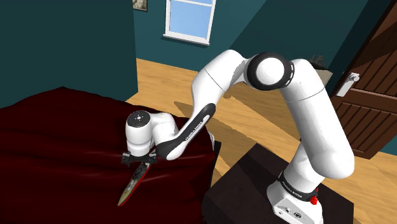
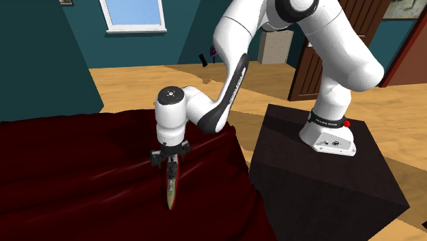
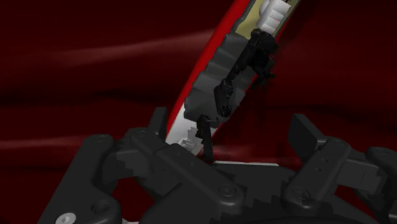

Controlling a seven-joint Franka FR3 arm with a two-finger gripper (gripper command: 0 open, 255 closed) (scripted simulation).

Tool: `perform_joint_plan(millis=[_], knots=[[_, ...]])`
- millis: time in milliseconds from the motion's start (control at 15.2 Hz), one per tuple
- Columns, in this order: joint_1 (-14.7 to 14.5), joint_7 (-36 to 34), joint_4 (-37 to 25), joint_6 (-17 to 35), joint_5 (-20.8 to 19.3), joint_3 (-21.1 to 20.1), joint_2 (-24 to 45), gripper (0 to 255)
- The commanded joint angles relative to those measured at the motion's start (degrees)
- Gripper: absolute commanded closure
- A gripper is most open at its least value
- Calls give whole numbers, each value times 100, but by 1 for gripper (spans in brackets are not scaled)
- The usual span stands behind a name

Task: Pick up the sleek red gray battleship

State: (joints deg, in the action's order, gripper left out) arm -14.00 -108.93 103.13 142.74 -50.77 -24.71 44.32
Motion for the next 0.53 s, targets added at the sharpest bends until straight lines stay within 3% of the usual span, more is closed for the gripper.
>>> perform_joint_plan(millis=[0,132,198,462], knots=[[-52,-71,-53,74,-84,73,126,0],[-67,-89,-70,93,-105,93,162,0],[-73,-90,-80,86,-102,91,166,255],[-74,-90,-84,87,-103,92,171,255]])
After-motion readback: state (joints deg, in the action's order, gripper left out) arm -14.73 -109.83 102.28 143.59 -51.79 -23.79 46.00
